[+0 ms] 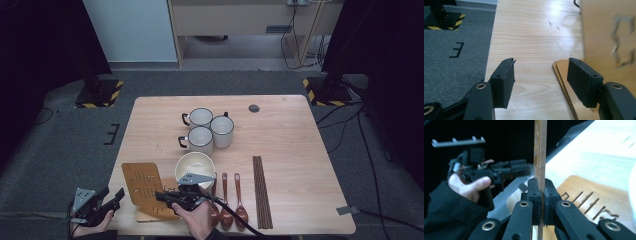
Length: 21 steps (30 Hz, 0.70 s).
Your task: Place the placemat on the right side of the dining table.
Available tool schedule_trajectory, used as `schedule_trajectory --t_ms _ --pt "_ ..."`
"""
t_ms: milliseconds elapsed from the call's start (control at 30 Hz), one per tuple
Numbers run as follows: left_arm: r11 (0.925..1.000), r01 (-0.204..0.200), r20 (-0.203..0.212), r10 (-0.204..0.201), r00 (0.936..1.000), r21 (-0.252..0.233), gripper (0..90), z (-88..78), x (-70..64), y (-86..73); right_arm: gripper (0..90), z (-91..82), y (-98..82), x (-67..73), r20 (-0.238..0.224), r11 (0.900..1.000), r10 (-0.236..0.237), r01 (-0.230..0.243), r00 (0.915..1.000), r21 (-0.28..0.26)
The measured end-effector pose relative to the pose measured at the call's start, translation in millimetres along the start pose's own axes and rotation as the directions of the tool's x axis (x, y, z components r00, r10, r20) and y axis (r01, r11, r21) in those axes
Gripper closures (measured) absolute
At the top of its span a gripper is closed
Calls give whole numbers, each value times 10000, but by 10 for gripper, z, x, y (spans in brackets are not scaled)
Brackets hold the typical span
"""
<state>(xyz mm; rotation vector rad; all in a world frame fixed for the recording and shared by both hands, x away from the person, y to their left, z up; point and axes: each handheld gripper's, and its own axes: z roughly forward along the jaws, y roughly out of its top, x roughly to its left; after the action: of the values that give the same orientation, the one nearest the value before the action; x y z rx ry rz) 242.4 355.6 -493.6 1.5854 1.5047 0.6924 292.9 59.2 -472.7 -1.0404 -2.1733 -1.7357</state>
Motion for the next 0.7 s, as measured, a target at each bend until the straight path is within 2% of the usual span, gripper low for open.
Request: schedule_trajectory --t_ms 267,700 --pt "9998 -19 16 19 10000 214 389 35 4 -8 871 -175 162 -7 -39 9980 -35 32 10000 -631" --pt "9971 -310 -5 311 9995 689 394 185 -25 40 871 -380 366 -31 43 9924 -124 128 9999 -1228"
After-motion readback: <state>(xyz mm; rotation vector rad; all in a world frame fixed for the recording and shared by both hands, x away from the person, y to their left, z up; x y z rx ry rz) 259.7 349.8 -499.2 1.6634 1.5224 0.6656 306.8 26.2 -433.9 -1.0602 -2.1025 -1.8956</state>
